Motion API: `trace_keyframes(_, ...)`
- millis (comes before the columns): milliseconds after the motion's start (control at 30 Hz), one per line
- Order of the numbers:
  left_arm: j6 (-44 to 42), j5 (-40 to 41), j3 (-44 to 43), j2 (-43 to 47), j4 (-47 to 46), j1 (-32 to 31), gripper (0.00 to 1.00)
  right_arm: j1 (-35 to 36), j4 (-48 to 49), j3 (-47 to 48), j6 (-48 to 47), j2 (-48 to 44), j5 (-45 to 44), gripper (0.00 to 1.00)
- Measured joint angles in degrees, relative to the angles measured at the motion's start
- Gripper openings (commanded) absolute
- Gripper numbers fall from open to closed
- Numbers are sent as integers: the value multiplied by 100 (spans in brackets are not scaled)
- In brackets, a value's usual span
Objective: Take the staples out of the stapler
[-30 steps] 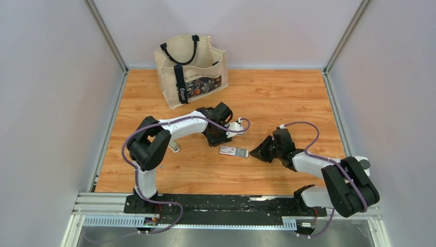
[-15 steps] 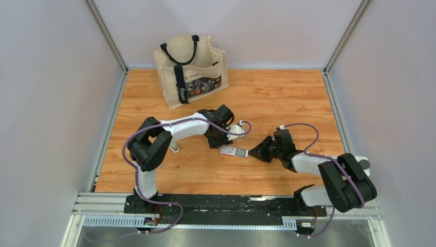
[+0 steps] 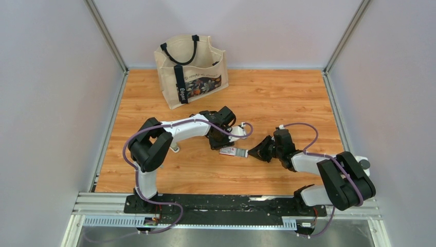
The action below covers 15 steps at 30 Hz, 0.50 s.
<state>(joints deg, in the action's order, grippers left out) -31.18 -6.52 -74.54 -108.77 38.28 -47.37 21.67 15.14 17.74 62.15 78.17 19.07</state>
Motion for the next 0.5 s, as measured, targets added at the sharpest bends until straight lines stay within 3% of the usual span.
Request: trace_keyframes(500,90,-2,0,-107,-2,-66,49,0,160,-9,2,76,72,8)
